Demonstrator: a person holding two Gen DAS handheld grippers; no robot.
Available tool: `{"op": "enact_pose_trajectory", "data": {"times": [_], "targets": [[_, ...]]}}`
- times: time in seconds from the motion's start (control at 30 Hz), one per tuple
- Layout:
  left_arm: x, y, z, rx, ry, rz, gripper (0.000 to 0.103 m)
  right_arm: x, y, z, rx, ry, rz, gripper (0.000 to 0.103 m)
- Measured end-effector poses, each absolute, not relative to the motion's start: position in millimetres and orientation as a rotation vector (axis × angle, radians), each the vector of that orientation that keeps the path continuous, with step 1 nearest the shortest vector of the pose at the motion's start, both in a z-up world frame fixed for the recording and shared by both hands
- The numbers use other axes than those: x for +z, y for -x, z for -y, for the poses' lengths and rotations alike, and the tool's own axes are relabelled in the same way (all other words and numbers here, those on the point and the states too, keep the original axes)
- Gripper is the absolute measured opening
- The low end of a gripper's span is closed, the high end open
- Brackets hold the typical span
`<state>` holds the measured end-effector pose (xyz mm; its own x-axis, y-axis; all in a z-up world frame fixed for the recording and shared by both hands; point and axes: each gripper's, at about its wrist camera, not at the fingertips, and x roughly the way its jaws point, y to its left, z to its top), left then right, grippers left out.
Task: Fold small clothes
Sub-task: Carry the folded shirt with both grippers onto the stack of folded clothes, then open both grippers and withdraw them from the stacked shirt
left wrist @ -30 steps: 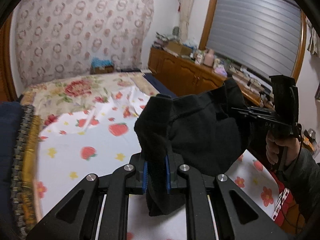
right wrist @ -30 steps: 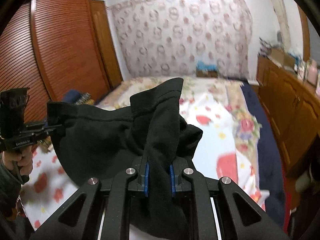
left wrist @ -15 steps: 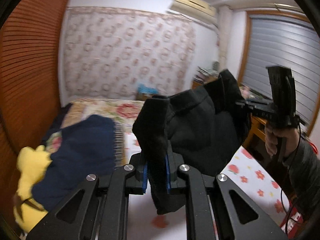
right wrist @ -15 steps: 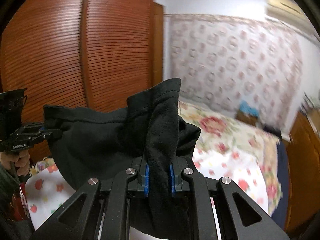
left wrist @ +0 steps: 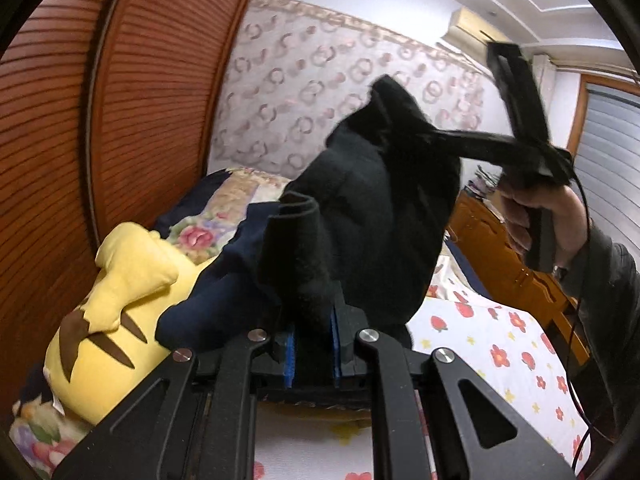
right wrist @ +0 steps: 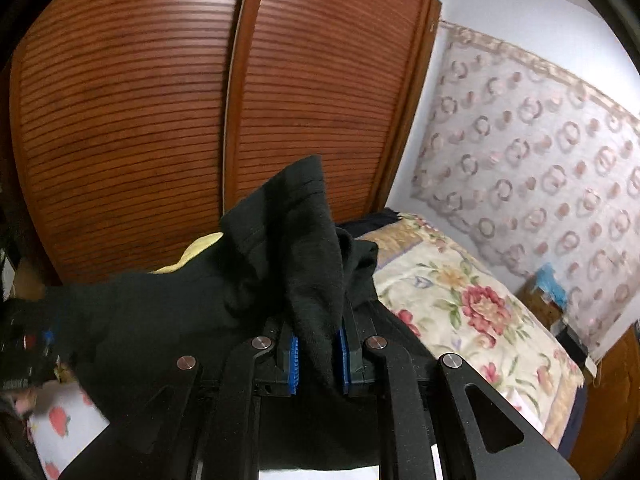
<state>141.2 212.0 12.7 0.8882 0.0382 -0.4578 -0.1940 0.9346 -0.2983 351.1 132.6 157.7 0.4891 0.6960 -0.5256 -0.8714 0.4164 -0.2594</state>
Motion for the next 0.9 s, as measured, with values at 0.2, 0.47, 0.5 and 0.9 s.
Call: {"op": "enact_pose_trajectory", "data": {"times": [0.2, 0.47, 0.5, 0.9], "targets": [[-3.5, -145.4, -222.1, 0.141, 0.370, -0.525, 0.016, 136.2, -384.6, -176.8, 0.901, 0.594, -0.461, 0.026], [0.4, -141.0, -221.7, 0.187, 0.302, -0.507, 0.053, 136.5, -388.5, -159.8, 0.861, 0.456, -0.458, 0.049], [0.6, -139.9, -222.0, 0.187, 0.292, -0.507, 0.062, 131.1, -388.0, -155.9, 0.880, 0.448, -0.477, 0.049], [24.4, -112.0, -178.8, 0.170, 0.146, -0.455, 0.082, 108.3, -330.7, -26.9, 0.865, 0.237, -0.506, 0.049]]}}
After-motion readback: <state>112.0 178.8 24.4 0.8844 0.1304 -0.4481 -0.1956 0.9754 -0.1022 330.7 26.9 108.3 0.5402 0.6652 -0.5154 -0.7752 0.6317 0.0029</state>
